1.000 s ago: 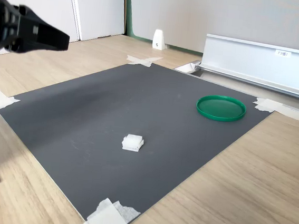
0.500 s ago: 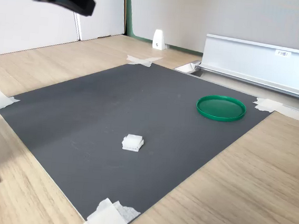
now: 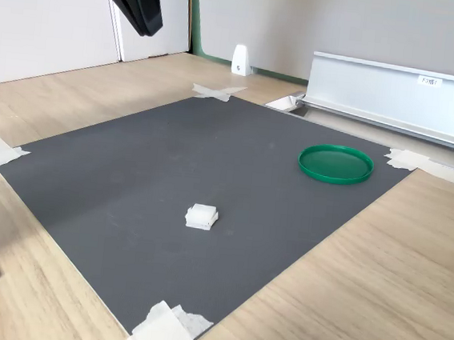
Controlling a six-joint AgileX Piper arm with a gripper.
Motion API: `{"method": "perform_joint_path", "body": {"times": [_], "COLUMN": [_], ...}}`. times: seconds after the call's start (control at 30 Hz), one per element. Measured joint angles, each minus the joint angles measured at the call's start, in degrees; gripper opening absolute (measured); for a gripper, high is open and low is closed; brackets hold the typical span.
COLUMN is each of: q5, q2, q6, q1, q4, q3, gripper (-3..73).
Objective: Grasp a white terminal and put it on the green lid.
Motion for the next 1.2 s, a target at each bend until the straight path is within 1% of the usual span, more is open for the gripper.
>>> {"method": "perform_joint_path", "body": {"times": [0.07,0.13,0.2,0.33,0.5,0.6,0.67,0.73,0.77,0.83,0.93,1.0,1.07,1.2], "q5": [1.26,2.42,2.72,5.14,8.92,10.26,10.71,10.86,10.86,10.86,10.86,10.86,10.67,7.91], "q2": [1.19,1.83,1.95,1.95,1.95,1.95,1.95,1.95,1.95,1.95,2.02,2.35,2.58,2.81], "q6": [-1.75,-4.63,-9.16,-20.73,-33.0,-41.93,-49.18,-55.18,-57.33,-59.99,-61.48,-61.64,-60.73,-55.53], "q1": [-0.42,-2.6,-6.48,-14.85,-24.19,-29.72,-33.03,-35.57,-36.69,-38.02,-38.37,-38.37,-38.37,-38.37], "q4": [-1.03,-0.73,0.27,2.6,3.62,5.07,6.68,8.22,8.97,9.6,9.79,9.67,9.13,8.36], "q3": [-0.13,-0.18,-0.2,-0.26,-0.32,-0.32,-0.32,-0.32,-0.32,-0.32,-0.32,-0.39,-0.5,-0.5], "gripper": [-0.8,-0.8,-0.8,-0.8,-0.6,2.4,7.6,15.9,21.3,32.6,52.8,63.0,69.1,72.1]}}
